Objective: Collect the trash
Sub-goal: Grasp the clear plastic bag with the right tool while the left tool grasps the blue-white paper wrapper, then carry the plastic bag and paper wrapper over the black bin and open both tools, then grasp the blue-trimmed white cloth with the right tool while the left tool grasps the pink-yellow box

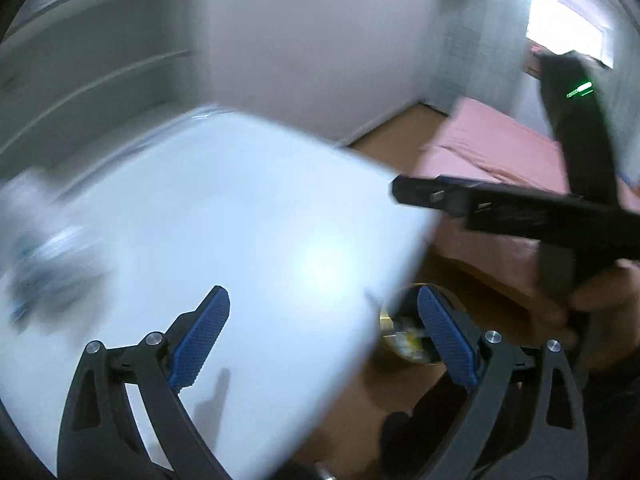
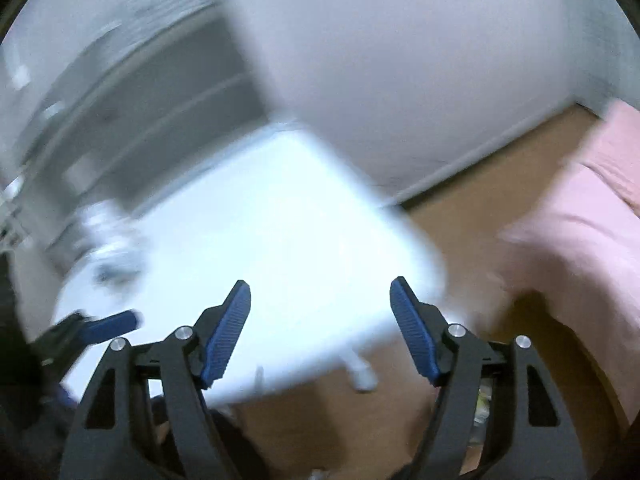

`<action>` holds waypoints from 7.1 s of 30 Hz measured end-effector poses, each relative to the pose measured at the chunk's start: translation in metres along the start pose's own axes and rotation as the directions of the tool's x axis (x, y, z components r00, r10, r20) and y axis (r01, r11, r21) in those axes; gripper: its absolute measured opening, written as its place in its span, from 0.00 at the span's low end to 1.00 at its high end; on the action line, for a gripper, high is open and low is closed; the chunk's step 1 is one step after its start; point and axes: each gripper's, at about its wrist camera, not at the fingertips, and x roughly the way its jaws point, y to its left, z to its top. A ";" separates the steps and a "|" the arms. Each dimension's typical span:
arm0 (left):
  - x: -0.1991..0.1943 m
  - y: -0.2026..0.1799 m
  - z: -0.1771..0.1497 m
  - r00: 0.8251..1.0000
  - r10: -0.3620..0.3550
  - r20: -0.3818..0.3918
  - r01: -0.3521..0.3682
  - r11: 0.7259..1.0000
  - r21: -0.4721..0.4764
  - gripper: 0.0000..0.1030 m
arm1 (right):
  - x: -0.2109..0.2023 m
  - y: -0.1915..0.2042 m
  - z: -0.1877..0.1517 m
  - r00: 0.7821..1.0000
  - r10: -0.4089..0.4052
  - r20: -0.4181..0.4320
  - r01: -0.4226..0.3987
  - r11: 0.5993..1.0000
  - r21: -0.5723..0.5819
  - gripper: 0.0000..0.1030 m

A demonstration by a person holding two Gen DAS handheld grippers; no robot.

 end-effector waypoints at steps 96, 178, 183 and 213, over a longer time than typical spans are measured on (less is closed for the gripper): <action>0.197 -0.263 -0.026 0.939 -0.236 -0.251 0.296 0.925 0.240 0.17 | 0.006 -0.341 -0.227 0.857 -0.353 -0.374 0.511 0.673 0.534 0.28; -0.126 0.253 -0.130 0.911 0.401 -0.097 -0.399 0.799 -0.449 0.87 | 0.137 0.237 0.009 0.982 0.108 -0.154 -0.153 0.938 -0.312 0.59; -0.142 0.277 -0.156 0.893 0.432 -0.124 -0.434 0.755 -0.491 0.87 | 0.159 0.251 0.010 0.986 0.064 -0.156 -0.114 0.932 -0.343 0.56; 0.017 0.233 0.000 0.957 0.289 -0.003 -0.289 0.956 -0.047 0.78 | 0.055 0.131 -0.017 0.981 0.127 -0.148 -0.155 0.969 -0.192 0.19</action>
